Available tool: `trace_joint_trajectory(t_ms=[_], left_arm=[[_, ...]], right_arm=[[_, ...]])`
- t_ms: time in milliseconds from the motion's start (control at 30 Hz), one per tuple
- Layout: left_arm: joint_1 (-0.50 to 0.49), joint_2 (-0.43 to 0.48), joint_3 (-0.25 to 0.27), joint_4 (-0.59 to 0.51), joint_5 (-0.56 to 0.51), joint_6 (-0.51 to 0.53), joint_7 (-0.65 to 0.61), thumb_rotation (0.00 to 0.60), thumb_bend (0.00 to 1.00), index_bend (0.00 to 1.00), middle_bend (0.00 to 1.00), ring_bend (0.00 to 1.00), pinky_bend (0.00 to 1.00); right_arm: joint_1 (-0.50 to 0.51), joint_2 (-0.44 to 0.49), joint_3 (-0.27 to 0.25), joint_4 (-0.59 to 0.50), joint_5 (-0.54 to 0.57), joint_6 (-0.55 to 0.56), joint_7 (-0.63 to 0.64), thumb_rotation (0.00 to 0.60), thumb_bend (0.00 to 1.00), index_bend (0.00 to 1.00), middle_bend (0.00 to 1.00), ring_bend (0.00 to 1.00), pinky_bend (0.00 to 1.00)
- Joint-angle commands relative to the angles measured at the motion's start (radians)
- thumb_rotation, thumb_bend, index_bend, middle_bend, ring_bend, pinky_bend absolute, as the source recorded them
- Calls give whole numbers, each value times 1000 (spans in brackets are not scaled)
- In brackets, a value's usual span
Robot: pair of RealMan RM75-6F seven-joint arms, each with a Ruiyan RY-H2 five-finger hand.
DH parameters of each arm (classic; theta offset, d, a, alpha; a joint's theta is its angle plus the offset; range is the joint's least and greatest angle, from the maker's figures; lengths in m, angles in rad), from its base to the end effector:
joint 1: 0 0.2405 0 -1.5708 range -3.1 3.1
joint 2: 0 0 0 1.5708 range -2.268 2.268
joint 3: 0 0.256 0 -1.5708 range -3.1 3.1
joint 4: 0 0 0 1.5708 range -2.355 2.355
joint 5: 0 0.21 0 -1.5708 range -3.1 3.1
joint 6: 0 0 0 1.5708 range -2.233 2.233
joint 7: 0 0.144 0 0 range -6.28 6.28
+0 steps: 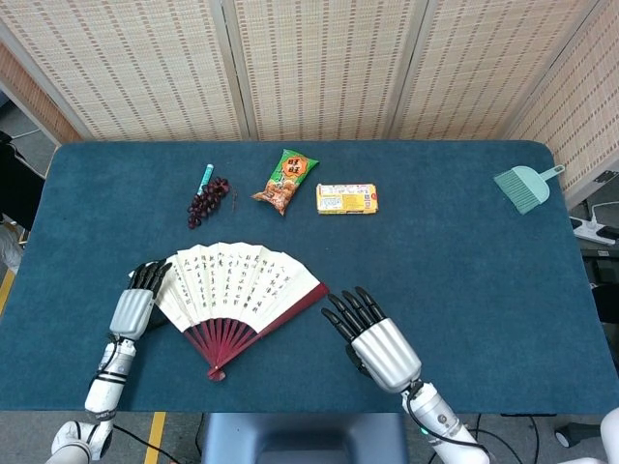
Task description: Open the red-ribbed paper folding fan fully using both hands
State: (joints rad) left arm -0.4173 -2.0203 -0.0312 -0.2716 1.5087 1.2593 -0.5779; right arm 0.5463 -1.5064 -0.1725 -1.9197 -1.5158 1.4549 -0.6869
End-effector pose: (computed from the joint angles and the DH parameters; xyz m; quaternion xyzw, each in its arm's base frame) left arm -0.3359 0.3006 -0.0283 -0.6279 -0.4140 -0.4304 0.4991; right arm -0.1177 -0.1929 0.0160 0.7621 -0.2575 0.4423 0.3965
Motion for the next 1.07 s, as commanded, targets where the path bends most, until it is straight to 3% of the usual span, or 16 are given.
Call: trace_joint_trajectory(t_ms=[33, 200, 333, 433, 600, 733, 867, 1067], left_arm=[[9, 18, 28, 35, 26, -24, 88, 600, 473, 0, 0, 0, 3], [21, 78, 44, -20, 43, 16, 144, 600, 446, 0, 0, 0, 0], [36, 184, 68, -148, 78, 104, 219, 600, 424, 0, 0, 0, 0], [52, 291, 57, -303, 78, 170, 332, 600, 423, 0, 0, 0, 0], [122, 495, 0, -685, 30, 305, 362, 600, 421, 0, 0, 0, 0], [182, 620, 42, -912, 91, 396, 283, 600, 430, 0, 0, 0, 0], [221, 667, 78, -963, 149, 456, 317, 600, 431, 0, 0, 0, 0], [221, 730, 96, -1060, 136, 372, 412, 600, 429, 0, 0, 0, 0]], right_arm=[[-25, 24, -7, -9, -22, 2, -7, 600, 507, 57, 0, 0, 0], [-62, 71, 0, -20, -35, 9, -1, 600, 495, 7, 0, 0, 0], [-93, 108, 8, -12, -51, 27, 16, 600, 372, 0, 0, 0, 0], [-120, 147, 6, -8, -55, 39, 20, 600, 297, 0, 0, 0, 0], [-190, 237, -18, 11, -17, 65, 47, 600, 214, 0, 0, 0, 0], [-281, 284, -31, 77, 15, 138, 107, 600, 199, 0, 0, 0, 0], [-388, 304, -42, 182, 5, 245, 270, 600, 186, 0, 0, 0, 0], [-440, 358, -8, 246, -1, 285, 416, 600, 179, 0, 0, 0, 0]])
